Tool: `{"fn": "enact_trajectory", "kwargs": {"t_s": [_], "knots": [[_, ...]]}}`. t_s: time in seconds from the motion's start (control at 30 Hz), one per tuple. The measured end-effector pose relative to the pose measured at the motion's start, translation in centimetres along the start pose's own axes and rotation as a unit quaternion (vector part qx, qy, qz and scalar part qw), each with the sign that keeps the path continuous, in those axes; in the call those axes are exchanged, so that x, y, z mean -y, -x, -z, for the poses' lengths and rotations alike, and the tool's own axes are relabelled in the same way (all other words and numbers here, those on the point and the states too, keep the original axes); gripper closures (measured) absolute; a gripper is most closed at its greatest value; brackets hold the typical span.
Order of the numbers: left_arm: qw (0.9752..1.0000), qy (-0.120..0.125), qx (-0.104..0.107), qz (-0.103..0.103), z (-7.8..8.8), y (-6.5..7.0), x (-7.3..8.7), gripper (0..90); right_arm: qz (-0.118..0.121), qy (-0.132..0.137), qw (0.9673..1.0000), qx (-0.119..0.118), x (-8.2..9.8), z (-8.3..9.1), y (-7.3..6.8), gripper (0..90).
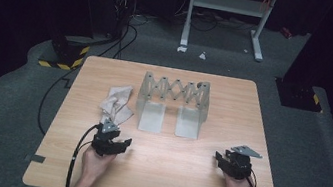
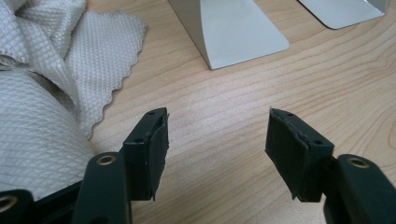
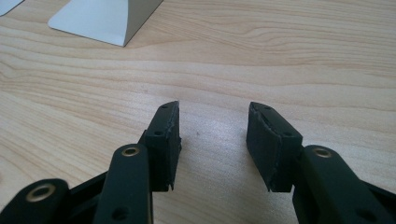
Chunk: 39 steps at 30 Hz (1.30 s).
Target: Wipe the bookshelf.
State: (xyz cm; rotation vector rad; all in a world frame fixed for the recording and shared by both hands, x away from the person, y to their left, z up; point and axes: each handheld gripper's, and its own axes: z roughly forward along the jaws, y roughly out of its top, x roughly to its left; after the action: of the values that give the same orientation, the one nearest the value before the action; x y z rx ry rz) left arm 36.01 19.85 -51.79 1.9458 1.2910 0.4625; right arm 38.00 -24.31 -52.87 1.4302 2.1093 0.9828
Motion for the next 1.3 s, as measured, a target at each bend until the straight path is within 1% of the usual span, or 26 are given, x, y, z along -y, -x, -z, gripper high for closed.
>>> {"fn": "enact_trajectory", "kwargs": {"t_s": [0.07, 0.13, 0.2, 0.37, 0.43, 0.53, 0.7, 0.73, 0.97, 1.3], "knots": [[1.0, 0.0, -0.002, 0.002, -0.2, 0.1, 0.1, 39.4, 0.003, 0.0, 1.0, 0.002, 0.0, 0.0, 0.0, 54.3], [0.9999, 0.006, -0.011, 0.005, -0.3, 0.2, 0.2, 39.8, 0.007, 0.0, 1.0, 0.004, 0.1, 0.0, -0.1, 54.0], [0.9998, 0.002, -0.021, 0.001, -0.5, 0.2, 0.3, 39.8, 0.013, 0.001, 0.9999, 0.006, 0.1, 0.0, -0.2, 53.5], [0.9995, -0.001, -0.031, -0.009, -0.8, 0.5, 0.4, 39.7, 0.026, 0.002, 0.9996, 0.01, 0.2, 0.0, -0.4, 51.7], [0.9994, -0.001, -0.034, -0.008, -1.0, 0.6, 0.5, 39.7, 0.03, 0.001, 0.9995, 0.012, 0.2, 0.0, -0.5, 50.6], [0.9992, -0.008, -0.039, -0.011, -1.4, 0.7, 0.7, 39.7, 0.04, -0.001, 0.9991, 0.015, 0.2, -0.1, -0.7, 48.0], [0.9985, 0.003, -0.049, -0.023, -1.5, 0.9, 1.1, 39.1, 0.038, -0.003, 0.9992, 0.015, 0.1, -0.2, -0.5, 44.0], [0.9985, 0.009, -0.05, -0.023, -1.6, 0.9, 1.2, 38.7, 0.037, -0.003, 0.9992, 0.015, 0.1, -0.2, -0.5, 43.7], [0.9984, 0.007, -0.052, -0.019, -1.6, 0.9, 1.2, 35.5, 0.038, -0.004, 0.9992, 0.014, 0.1, -0.2, -0.5, 42.4], [0.9984, 0.007, -0.053, -0.017, -1.6, 1.0, 1.2, 34.5, 0.038, -0.005, 0.9992, 0.014, 0.1, -0.2, -0.5, 41.4]]}}
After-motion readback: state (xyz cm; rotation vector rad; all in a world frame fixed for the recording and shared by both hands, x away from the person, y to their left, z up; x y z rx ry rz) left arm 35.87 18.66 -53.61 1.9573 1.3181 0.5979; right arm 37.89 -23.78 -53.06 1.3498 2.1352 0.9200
